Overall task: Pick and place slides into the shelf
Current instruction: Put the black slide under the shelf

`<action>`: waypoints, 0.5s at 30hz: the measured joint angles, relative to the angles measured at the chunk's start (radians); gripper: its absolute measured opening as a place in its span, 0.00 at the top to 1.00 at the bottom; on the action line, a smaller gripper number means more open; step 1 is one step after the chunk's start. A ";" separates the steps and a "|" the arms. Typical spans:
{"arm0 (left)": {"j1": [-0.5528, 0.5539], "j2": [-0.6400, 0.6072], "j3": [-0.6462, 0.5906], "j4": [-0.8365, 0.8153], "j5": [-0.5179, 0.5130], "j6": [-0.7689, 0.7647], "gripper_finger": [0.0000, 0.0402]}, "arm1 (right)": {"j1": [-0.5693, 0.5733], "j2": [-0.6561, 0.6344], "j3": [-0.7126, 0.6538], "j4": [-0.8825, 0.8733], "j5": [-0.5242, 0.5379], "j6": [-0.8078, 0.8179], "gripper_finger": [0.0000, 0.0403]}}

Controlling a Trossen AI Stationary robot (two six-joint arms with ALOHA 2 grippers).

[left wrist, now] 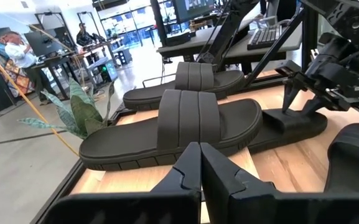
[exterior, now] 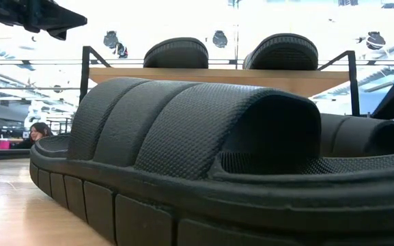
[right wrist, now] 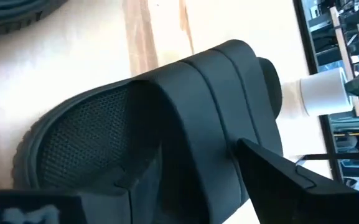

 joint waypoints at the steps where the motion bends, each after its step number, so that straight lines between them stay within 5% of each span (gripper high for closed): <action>1: 0.000 0.000 0.000 0.000 0.000 0.000 1.00 | -0.002 0.000 0.000 -0.008 0.000 0.008 0.50; 15: 0.000 0.000 0.000 -0.006 0.007 0.001 0.99 | -0.035 0.001 -0.001 -0.071 0.073 0.069 0.56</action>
